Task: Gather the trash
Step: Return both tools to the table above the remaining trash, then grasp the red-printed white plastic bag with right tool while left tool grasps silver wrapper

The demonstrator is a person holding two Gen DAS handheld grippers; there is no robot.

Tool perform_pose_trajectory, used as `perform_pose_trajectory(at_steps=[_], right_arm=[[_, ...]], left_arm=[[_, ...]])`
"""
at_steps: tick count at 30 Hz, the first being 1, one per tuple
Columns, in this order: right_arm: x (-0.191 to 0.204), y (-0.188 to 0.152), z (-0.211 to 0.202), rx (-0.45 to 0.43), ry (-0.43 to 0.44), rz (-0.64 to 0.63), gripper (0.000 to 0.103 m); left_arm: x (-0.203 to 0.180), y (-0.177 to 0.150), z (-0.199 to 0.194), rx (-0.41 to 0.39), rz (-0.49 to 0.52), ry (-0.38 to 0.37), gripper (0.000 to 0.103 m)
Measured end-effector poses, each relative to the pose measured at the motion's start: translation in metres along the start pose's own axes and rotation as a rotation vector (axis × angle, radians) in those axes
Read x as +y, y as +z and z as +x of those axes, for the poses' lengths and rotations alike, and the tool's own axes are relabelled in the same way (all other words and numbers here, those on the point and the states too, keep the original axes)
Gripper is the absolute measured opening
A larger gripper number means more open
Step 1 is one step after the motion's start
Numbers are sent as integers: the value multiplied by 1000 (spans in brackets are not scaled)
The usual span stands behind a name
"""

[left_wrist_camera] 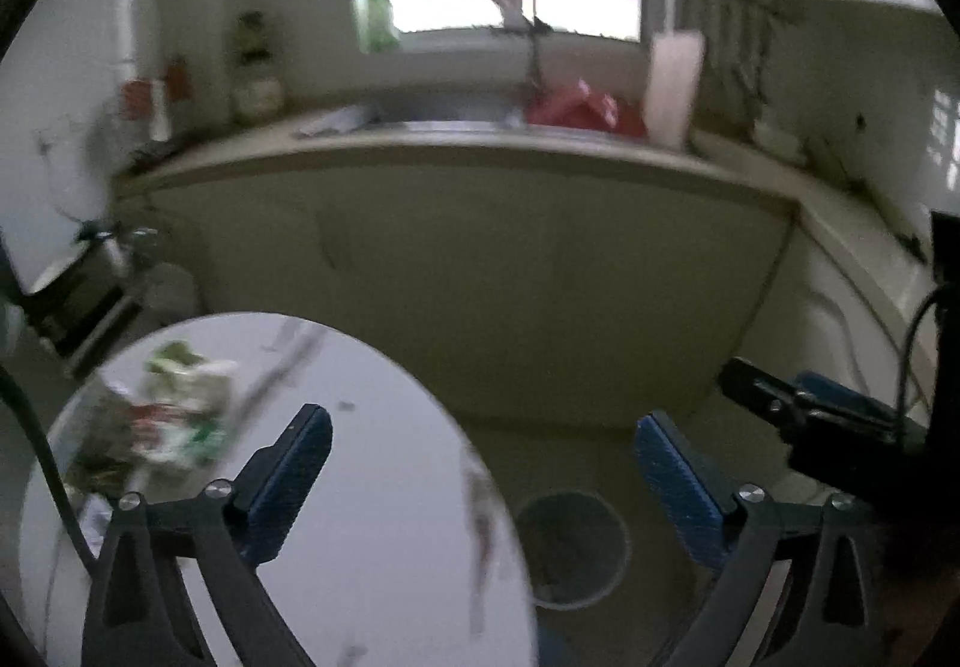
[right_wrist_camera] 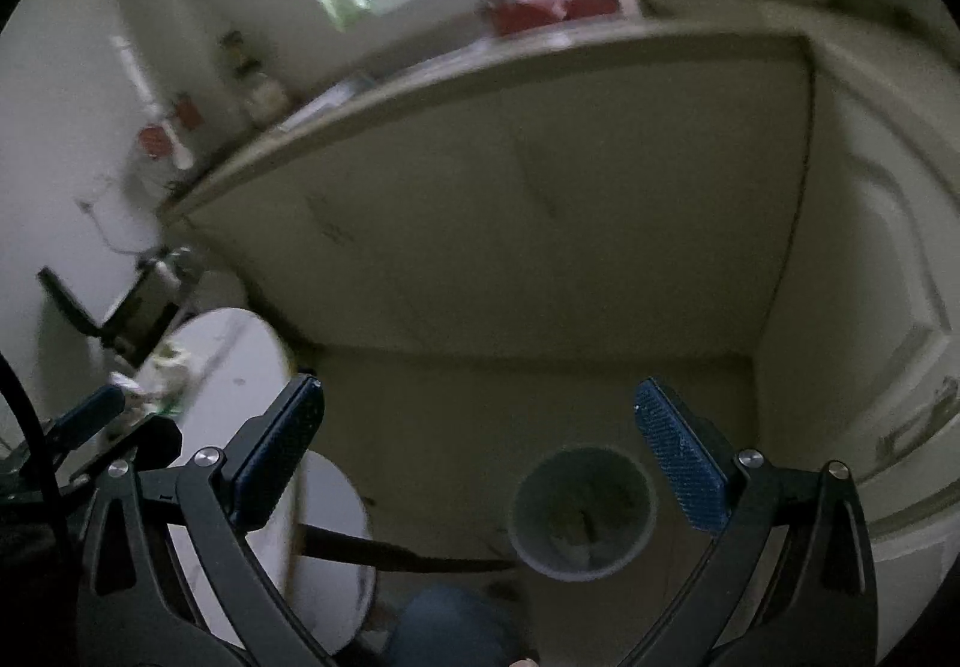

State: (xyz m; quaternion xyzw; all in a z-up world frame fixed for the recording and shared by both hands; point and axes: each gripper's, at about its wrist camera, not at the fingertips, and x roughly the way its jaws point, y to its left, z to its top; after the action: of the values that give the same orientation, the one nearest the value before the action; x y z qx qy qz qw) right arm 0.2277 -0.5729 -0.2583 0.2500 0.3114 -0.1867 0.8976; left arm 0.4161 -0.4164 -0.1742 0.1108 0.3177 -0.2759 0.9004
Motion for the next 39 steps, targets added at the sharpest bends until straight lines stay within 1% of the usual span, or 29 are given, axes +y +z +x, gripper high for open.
perform_pose_trajectory(at_steps=[3,5,8,10,11,14,17,23,25,30,32,35,39], right_arm=[[32,5,-20,-40,38,-44,103],[59,7,-32,-65,63,-82,103],[101,8,-46,-90,103,-138,103],[126,7,-53,-101,132,-175,103],[133,5,-55,-104,142,-186,103],[174,-2,-67,-119,183,-243,103],[205,-11,-77,-132,220,-292,103],[268,-32,-90,-158,280,-380,103],[287,-41,-93,-164,297,-418,103],[331,-63,-98,-174,300,-515,103],[344,-71,-96,-170,309,-534,103],[355,-78,-87,-148,314,-545,103],[358,-83,-72,-119,298,-550,103]], left_arm=[[32,-12,-40,-51,-45,20,102],[47,-19,-57,-82,-72,49,102],[77,-38,-99,-123,-112,87,102],[94,-60,-131,-145,-138,112,102],[103,-66,-141,-159,-156,128,102],[120,-88,-175,-193,-189,164,102],[143,-110,-207,-222,-223,216,102],[177,-156,-259,-248,-302,304,102],[187,-165,-273,-256,-329,328,102],[203,-190,-300,-275,-378,367,102],[208,-203,-307,-274,-400,370,102],[214,-215,-308,-261,-427,370,102],[223,-219,-298,-224,-439,359,102]])
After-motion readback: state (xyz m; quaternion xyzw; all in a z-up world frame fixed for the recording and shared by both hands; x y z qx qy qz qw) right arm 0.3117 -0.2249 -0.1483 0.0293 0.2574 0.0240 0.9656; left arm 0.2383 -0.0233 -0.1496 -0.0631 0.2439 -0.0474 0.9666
